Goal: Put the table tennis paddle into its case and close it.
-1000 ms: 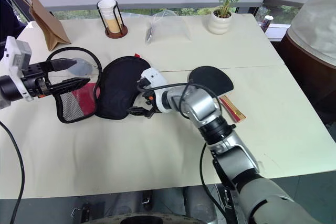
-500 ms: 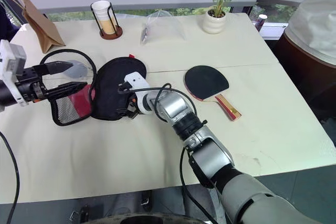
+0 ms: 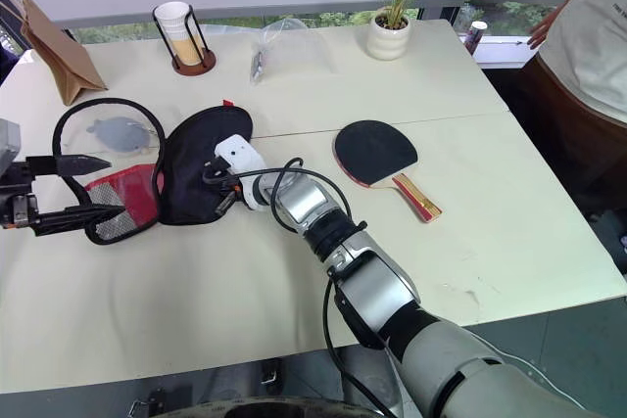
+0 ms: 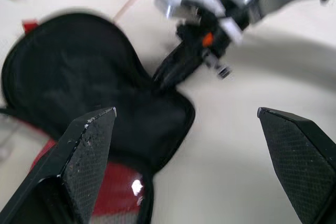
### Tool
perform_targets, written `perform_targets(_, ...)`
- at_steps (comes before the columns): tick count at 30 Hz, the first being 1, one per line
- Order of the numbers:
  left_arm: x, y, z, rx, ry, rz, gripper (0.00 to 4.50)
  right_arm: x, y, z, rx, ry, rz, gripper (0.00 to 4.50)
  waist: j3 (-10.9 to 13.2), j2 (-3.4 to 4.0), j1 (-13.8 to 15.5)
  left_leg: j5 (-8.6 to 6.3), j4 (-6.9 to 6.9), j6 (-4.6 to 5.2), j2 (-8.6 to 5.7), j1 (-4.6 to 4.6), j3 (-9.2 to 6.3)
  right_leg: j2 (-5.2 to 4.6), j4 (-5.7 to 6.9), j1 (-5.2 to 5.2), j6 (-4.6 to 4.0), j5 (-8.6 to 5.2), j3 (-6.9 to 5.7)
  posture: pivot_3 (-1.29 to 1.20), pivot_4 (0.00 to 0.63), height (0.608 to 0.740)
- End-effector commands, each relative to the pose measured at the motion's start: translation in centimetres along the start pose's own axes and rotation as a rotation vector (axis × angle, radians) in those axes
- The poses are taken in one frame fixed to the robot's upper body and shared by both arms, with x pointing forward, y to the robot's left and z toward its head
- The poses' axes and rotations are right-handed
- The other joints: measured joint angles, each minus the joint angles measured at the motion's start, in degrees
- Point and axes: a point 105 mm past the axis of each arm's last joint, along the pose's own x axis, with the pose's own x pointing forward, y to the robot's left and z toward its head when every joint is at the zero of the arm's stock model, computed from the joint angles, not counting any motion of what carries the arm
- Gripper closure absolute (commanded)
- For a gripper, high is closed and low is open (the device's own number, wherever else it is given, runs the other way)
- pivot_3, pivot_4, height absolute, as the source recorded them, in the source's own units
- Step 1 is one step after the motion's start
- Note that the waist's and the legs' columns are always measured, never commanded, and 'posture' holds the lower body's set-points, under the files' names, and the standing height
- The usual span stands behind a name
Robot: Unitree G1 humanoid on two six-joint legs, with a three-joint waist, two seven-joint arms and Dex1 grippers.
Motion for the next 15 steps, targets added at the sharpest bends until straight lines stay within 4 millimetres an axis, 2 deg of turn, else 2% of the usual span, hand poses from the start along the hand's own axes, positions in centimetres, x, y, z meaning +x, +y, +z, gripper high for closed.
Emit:
perform_targets(1,-0.6,0.6,1.3,0.072,-0.010,0.026,0.00,-0.4,-0.7,-1.7,0.039,0.051,-0.007,4.49,0.00,0.01,0.17,0.00,0.00,0.00,0.00,-0.01,0.00,-0.01,0.00,0.01,0.00,0.00,0.00,0.00,0.150,0.740)
perform_targets(4,-0.2,0.7,1.3,0.078,-0.018,0.018,0.00,-2.1,-1.9,-2.1,0.056,0.052,-0.022,4.49,0.01,0.01,0.68,0.01,0.02,-0.01,-0.03,-0.01,0.02,-0.08,-0.02,0.05,-0.03,-0.02,0.00,0.00,0.150,0.740)
perform_targets(8,0.8,0.5,1.2,0.077,-0.032,-0.007,0.00,-5.7,-3.8,-3.2,0.031,0.076,-0.021,4.49,0.00,0.00,2.07,0.01,0.04,-0.01,-0.12,-0.06,0.02,-0.17,-0.12,0.11,-0.03,-0.02,0.01,0.00,0.150,0.740)
perform_targets(15,2.0,0.5,1.3,0.083,-0.061,-0.034,0.00,-10.6,-6.1,-4.7,0.002,0.129,-0.021,4.49,0.00,-0.01,3.19,0.01,0.08,0.00,-0.10,-0.05,0.03,-0.08,-0.09,0.08,-0.07,-0.05,0.00,0.00,0.150,0.740)
